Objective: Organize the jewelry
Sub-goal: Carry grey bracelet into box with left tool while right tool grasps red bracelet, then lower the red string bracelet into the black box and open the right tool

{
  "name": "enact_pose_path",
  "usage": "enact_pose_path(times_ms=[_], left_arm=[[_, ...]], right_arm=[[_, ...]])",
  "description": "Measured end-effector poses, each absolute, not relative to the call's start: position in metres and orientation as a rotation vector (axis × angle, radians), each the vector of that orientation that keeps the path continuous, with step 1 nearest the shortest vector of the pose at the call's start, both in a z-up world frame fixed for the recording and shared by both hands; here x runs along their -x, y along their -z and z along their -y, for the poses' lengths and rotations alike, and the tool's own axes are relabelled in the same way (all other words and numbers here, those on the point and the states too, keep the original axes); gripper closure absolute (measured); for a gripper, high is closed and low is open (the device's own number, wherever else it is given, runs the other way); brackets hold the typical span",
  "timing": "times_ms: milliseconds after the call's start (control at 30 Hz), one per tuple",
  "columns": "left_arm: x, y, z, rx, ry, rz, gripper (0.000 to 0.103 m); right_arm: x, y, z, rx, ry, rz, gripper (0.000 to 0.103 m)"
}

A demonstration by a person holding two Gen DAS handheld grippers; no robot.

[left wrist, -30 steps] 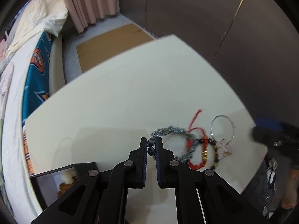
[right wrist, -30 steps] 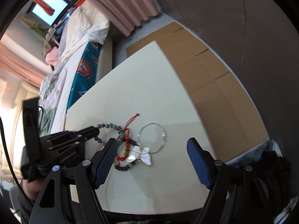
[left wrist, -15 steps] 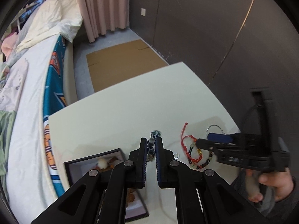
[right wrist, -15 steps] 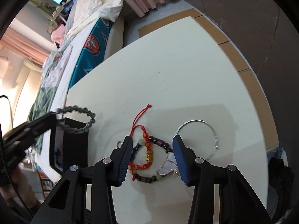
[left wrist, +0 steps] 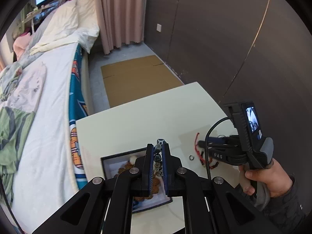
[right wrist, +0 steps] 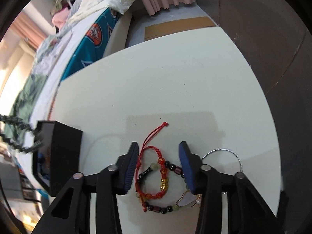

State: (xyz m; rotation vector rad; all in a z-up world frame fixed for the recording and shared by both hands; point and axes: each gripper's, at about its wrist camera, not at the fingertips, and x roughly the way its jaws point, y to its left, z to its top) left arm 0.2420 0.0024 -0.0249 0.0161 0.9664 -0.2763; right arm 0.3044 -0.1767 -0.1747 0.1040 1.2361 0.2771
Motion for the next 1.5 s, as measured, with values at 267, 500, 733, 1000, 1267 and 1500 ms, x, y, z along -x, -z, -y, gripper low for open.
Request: enact_pose_path(times_ms=[267,500,733,1000,1267,1500], left_arm=[[-0.229,0.026,-0.022,0.023,0.28,-0.954,0.095],[-0.229,0.044,-0.029,0.063,0.309,-0.977,0.095],[-0.243,0.081,-0.048,0.159,0.267,-1.086,0.073],[-0.232,0.066,-0.076,0.191,0.213,-1.013,0.056],[-0.221,0.055,-0.101,0.211,0.168,-0.981,0.056],[-0.216,0.047,-0.112,0.23,0.149,-0.964,0.041]], right_arm=[[-0.287,0.152,0.188,-0.168,-0.297,-1.165,0.095],[-0.262,0.115,0.194,-0.226,-0.337,-1.083,0.095],[-0.249,0.088,0.186,-0.224,-0.363,-1.034,0.095],[-0.243,0.061,0.153,-0.194,-0.442,-0.981,0.095],[-0.244,0.048,0.103,-0.169,-0.549,-0.972,0.095],[-0.257,0.059,0.066,-0.235,-0.645,-1.007,0.066]])
